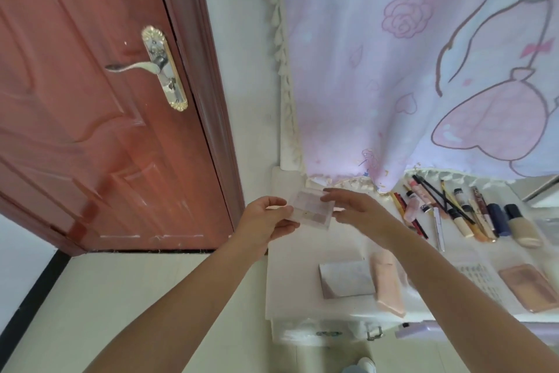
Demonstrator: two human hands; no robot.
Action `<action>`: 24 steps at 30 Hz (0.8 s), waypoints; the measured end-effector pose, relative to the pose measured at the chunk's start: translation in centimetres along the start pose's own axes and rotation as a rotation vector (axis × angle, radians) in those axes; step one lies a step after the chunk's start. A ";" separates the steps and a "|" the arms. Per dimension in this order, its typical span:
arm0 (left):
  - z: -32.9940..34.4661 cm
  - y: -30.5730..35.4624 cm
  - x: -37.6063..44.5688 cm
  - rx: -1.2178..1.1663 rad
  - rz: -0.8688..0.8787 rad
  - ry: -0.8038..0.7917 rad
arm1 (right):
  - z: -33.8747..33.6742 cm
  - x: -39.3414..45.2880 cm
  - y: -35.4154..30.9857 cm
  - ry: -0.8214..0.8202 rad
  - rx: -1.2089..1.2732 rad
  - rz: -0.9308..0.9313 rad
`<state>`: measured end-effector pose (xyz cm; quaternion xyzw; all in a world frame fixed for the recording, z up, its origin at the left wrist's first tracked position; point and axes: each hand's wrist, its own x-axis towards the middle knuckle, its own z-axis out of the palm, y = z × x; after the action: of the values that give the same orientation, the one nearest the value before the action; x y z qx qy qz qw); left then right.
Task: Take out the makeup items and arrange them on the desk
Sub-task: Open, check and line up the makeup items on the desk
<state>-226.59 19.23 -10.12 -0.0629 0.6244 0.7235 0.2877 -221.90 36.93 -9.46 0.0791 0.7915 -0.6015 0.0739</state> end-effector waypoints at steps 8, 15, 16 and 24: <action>1.0 6.3 -1.2 0.385 0.159 -0.326 | -2.7 -0.6 -6.7 0.026 -0.344 -0.224; 0.3 8.6 -2.5 0.605 0.345 -0.293 | -2.5 -0.6 -9.1 -0.033 -0.366 -0.334; 0.2 8.7 -2.6 0.598 0.373 -0.271 | -2.4 -0.5 -9.3 -0.043 -0.342 -0.347; -0.1 10.6 -2.7 0.439 0.452 -0.219 | -1.5 0.5 -10.8 0.060 -0.075 -0.453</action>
<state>-229.61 17.67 0.32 0.2189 0.7287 0.6198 0.1922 -224.69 35.52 0.95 -0.0857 0.8126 -0.5704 -0.0837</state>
